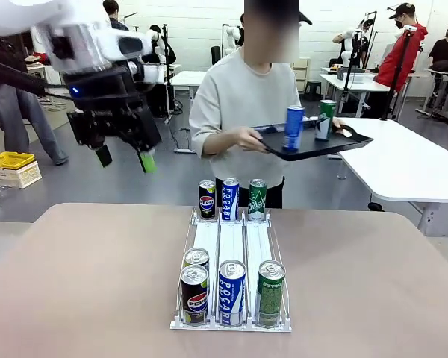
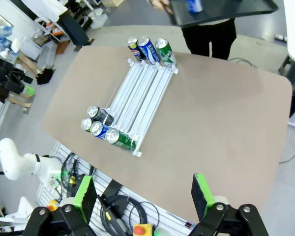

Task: Retrieve and hand over the desired beverage to the person.
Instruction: Place the picked can on the Handle tray extended by the person.

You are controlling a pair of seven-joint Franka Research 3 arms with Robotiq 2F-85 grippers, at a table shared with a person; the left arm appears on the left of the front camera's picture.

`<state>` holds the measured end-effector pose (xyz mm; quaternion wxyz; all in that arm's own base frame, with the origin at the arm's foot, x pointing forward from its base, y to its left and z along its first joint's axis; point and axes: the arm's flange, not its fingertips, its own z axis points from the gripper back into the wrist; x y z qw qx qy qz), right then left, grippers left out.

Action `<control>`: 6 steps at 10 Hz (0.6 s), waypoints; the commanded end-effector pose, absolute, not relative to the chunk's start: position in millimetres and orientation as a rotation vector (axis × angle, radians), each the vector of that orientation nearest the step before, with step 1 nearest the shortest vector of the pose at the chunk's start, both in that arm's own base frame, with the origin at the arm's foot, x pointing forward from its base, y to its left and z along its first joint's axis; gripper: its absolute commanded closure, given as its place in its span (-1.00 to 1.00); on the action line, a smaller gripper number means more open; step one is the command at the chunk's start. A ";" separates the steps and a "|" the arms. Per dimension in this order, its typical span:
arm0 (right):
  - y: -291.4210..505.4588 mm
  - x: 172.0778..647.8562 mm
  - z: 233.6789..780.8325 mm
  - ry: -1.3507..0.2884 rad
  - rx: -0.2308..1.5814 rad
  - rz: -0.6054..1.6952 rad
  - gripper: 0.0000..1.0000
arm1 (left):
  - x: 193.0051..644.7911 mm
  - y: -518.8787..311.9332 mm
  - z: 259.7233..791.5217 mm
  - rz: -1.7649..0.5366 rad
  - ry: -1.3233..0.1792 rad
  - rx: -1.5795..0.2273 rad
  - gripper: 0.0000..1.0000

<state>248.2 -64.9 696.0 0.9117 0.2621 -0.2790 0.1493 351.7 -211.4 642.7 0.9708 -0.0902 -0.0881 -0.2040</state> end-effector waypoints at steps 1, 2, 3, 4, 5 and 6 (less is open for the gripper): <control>-64.9 248.9 696.5 -0.580 0.565 0.325 -1.00 | 344.6 -136.4 664.9 -0.476 -0.366 -0.417 -1.00; -64.9 248.9 696.5 -0.580 0.565 0.325 -1.00 | 341.5 -99.7 673.4 -0.481 -0.443 -0.537 -1.00; -64.9 248.9 696.5 -0.580 0.565 0.325 -1.00 | 339.0 -60.8 680.0 -0.486 -0.517 -0.625 -1.00; -64.9 248.9 696.5 -0.580 0.565 0.325 -1.00 | 334.0 -27.4 681.8 -0.476 -0.558 -0.672 -1.00; -64.9 248.9 696.5 -0.580 0.565 0.325 -1.00 | 326.5 3.6 681.2 -0.473 -0.574 -0.705 -1.00; -64.9 248.9 696.5 -0.580 0.565 0.325 -1.00 | 320.0 25.4 681.3 -0.478 -0.569 -0.715 -1.00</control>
